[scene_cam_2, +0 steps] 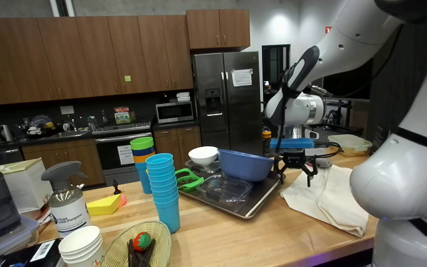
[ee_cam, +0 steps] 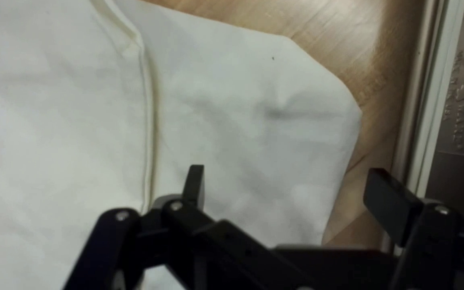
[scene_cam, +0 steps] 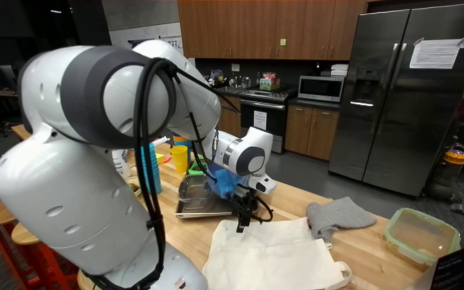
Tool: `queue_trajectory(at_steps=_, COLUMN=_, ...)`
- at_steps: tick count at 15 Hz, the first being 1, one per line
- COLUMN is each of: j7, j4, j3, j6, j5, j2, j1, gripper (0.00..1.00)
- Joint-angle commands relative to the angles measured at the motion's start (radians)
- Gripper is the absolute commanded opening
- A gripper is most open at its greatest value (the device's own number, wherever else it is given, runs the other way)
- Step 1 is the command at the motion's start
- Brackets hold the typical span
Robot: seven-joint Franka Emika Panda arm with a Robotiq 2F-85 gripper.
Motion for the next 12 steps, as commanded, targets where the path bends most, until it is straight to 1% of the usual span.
queue_trajectory(at_steps=1, j7=-0.006, j4=-0.019, j3=0.002, j6=0.022, j5=-0.013, j2=-0.024, j1=-0.003, gripper=1.00)
queue_trajectory(at_steps=4, j7=0.007, j4=-0.019, j3=0.004, j6=0.012, j5=-0.021, j2=-0.024, j1=-0.005, gripper=1.00)
queue_trajectory(at_steps=6, j7=0.013, j4=-0.010, j3=0.003, j6=0.008, j5=-0.007, j2=-0.016, j1=-0.003, gripper=1.00)
queue_trajectory(at_steps=8, j7=-0.004, j4=0.001, j3=0.001, j6=-0.017, j5=-0.002, j2=-0.009, j1=0.003, gripper=1.00)
queue_trajectory(at_steps=9, j7=-0.032, j4=0.012, j3=-0.003, j6=-0.050, j5=-0.005, j2=-0.007, j1=0.006, gripper=1.00)
queue_trajectory(at_steps=10, j7=-0.006, j4=-0.002, j3=0.001, j6=-0.007, j5=-0.006, j2=0.000, j1=0.000, gripper=1.00)
queue_trajectory(at_steps=12, j7=-0.009, j4=-0.002, j3=0.001, j6=-0.010, j5=-0.006, j2=0.002, j1=0.001, gripper=1.00)
